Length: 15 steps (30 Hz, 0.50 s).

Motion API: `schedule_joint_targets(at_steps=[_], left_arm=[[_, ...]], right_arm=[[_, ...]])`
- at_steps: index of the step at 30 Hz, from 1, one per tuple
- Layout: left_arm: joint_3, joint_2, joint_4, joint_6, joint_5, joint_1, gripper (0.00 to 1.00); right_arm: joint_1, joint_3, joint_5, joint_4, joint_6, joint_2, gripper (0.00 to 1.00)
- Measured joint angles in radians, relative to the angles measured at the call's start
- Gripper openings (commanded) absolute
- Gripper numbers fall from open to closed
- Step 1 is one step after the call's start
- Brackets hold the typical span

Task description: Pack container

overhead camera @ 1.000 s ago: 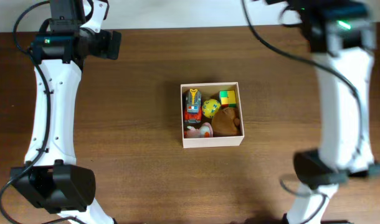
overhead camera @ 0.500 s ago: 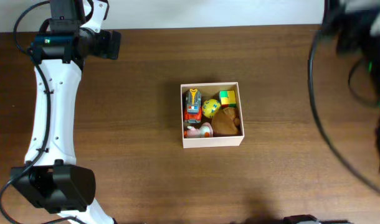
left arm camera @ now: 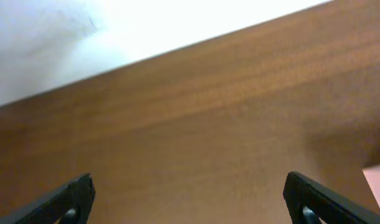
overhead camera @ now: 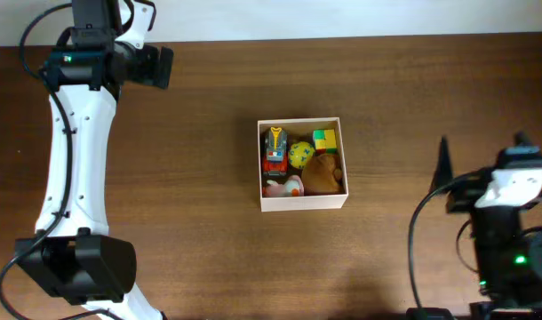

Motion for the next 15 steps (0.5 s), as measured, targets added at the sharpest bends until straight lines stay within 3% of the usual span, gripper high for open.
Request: schedule_joint_targets(at_steps=[7,15], left_arm=[[0.000,-0.056,-0.097,0.000,0.000,0.007,0.99],[-0.019,-0.404,-0.161,0.000,0.045,0.030,0.99]], right_arm=[[-0.005,-0.260,-0.056,0.111,-0.003,-0.131,0.99],[-0.006,-0.497,-0.137,0.133,-0.003,-0.328,0.99]])
